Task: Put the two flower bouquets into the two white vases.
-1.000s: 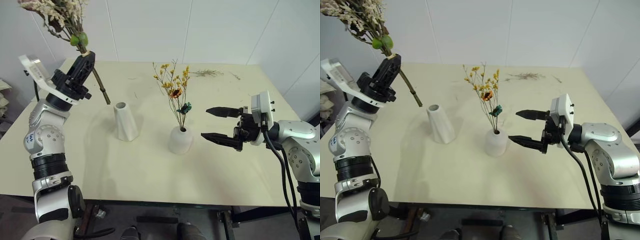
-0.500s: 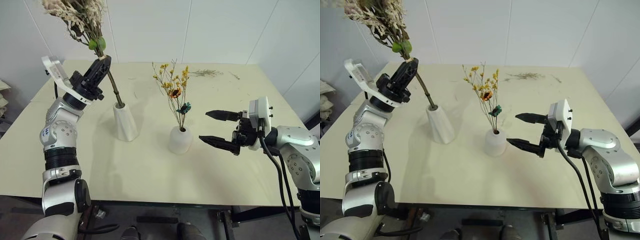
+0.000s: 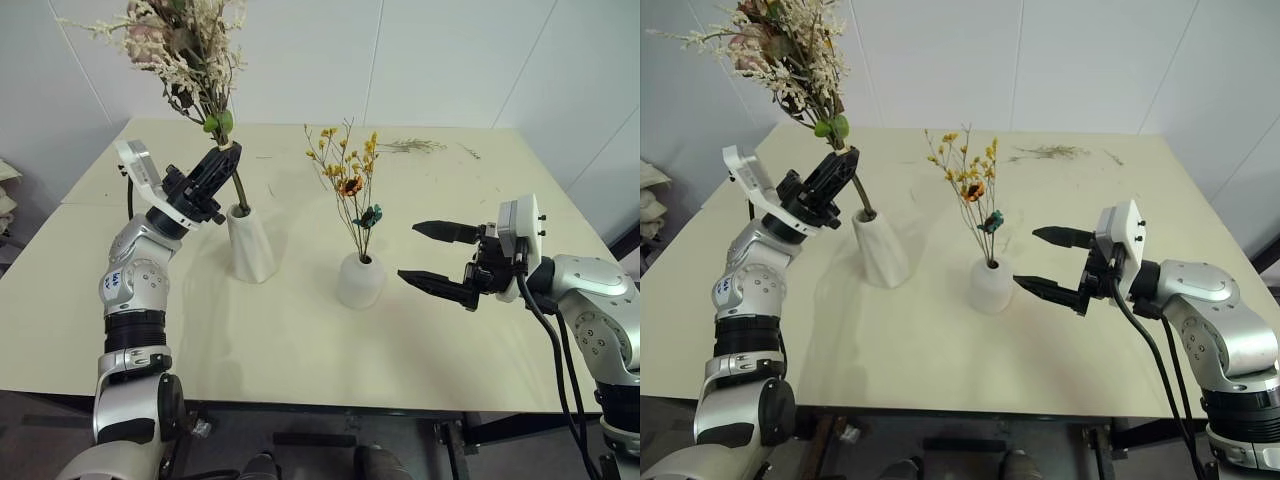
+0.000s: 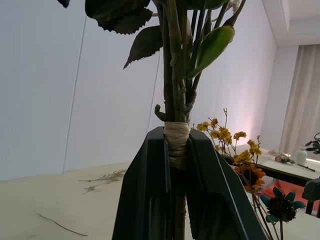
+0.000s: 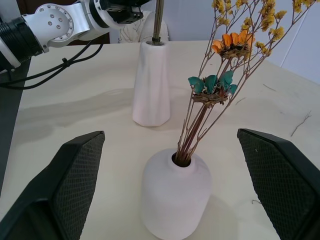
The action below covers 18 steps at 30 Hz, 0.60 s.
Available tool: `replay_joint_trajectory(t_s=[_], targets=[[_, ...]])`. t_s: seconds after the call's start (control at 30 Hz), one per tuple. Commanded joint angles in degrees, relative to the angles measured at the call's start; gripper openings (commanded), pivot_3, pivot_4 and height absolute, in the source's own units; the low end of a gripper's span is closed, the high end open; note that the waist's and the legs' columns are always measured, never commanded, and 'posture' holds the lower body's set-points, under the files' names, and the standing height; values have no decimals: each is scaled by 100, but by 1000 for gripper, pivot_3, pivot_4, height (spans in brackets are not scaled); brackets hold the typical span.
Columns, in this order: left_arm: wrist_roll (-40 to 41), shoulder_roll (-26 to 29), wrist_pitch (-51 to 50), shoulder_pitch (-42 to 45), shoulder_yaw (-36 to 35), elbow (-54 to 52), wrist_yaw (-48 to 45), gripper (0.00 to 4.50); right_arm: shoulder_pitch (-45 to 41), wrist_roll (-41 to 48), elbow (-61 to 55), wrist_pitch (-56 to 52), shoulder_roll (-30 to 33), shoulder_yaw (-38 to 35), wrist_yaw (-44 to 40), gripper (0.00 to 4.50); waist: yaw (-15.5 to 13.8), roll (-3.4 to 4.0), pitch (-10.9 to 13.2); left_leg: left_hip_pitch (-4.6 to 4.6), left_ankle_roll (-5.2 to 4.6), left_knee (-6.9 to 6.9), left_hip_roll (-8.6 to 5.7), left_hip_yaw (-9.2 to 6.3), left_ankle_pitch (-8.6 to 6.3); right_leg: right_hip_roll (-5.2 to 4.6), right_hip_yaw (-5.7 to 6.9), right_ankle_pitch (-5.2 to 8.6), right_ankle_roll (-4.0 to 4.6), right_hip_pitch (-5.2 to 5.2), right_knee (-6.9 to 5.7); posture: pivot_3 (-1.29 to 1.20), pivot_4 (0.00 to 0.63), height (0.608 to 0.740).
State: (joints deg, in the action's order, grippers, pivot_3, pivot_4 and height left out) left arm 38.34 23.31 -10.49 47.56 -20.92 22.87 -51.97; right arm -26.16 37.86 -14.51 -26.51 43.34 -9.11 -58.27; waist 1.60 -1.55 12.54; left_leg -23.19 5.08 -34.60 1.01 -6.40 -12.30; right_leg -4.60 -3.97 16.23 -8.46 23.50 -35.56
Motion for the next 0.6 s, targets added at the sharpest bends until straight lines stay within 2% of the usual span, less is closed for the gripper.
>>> replay_joint_trajectory(t_s=[0.03,0.27,0.4,0.6], targets=[[-77,47,270,-15,-42,-198,36,475,-13,121,-185,70,-58,-174,56,4500,-3,0,0,0,0,0,0,0,0,0,0,0,0,0,0,0,150,740],[-140,131,320,-117,44,-360,-2,2609,-23,84,-152,101,-133,-161,71,4500,0,0,0,0,0,0,0,0,0,0,0,0,0,0,0,0,150,740],[-400,769,54,-607,253,-737,-350,3835,-6,58,-101,144,-154,-174,61,4500,40,1,0,0,0,3,1,0,0,0,-1,0,0,2,1,0,150,740],[-619,1806,-41,-1274,169,-714,-756,3835,-21,8,42,226,-168,-170,1,4500,44,1,0,9,-1,25,3,0,0,2,-3,7,12,7,-4,0,150,740]])
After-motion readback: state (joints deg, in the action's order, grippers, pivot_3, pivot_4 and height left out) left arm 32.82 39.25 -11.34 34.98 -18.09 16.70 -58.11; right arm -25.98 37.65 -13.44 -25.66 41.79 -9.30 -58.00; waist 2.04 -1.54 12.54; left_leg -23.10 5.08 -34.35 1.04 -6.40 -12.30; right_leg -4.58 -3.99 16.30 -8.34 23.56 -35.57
